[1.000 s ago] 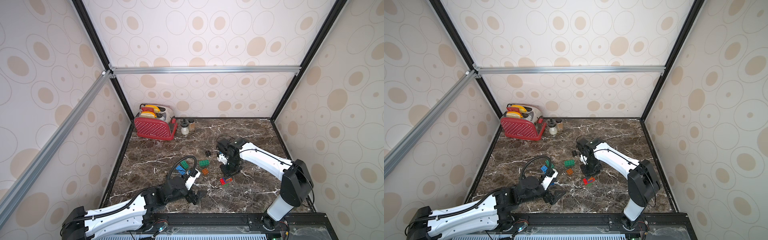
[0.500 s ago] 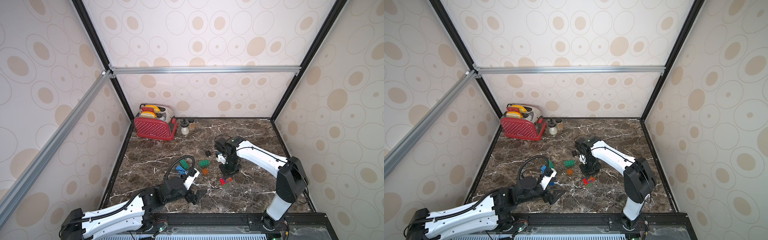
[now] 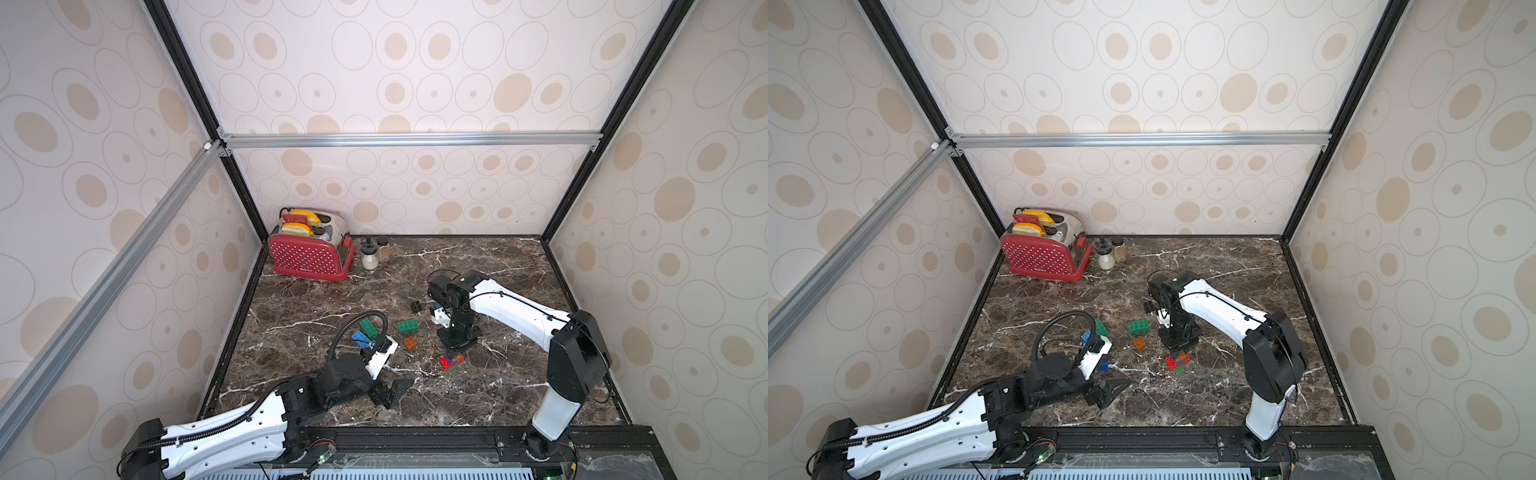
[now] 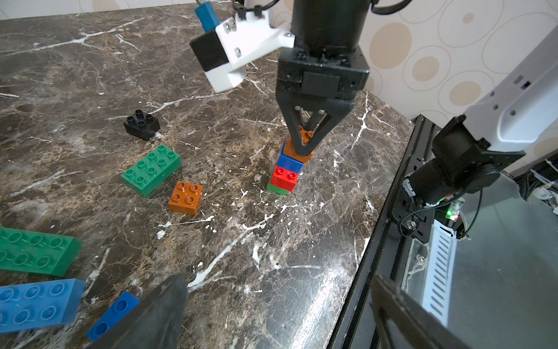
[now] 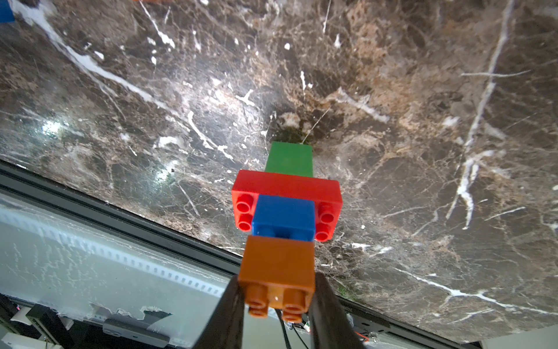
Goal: Assemble the letter f with lego
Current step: Assemble the lego brick with the lego brick.
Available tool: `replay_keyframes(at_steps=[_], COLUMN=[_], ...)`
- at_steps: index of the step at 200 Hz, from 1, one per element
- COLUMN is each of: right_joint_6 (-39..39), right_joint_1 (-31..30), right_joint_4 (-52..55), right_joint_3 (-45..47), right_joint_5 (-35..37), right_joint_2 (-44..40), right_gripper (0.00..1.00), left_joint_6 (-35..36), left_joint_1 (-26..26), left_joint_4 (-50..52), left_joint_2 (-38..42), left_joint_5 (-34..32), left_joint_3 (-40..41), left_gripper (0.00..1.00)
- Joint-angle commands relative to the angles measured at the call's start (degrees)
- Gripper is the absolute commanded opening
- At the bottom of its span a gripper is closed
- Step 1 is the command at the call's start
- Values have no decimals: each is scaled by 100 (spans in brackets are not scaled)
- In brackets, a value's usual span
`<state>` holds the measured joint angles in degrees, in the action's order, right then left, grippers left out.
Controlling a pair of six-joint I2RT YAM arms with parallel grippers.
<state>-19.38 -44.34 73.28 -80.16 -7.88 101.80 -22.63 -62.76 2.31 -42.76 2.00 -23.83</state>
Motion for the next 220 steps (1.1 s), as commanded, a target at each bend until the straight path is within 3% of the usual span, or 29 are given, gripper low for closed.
replay_keyframes(at_steps=[1, 220], right_joint_6=[157, 299], right_joint_1=[-114, 30], right_joint_4=[-543, 81], right_joint_3=[506, -206], right_joint_5=[-21, -74], right_joint_2=[795, 843], right_gripper=[32, 32], left_joint_6=[66, 65], left_joint_1=[-57, -56], left_joint_4=[77, 66], left_joint_2=[108, 181], left_joint_5=[-42, -121], left_joint_3=[-187, -157], left_gripper=[97, 97])
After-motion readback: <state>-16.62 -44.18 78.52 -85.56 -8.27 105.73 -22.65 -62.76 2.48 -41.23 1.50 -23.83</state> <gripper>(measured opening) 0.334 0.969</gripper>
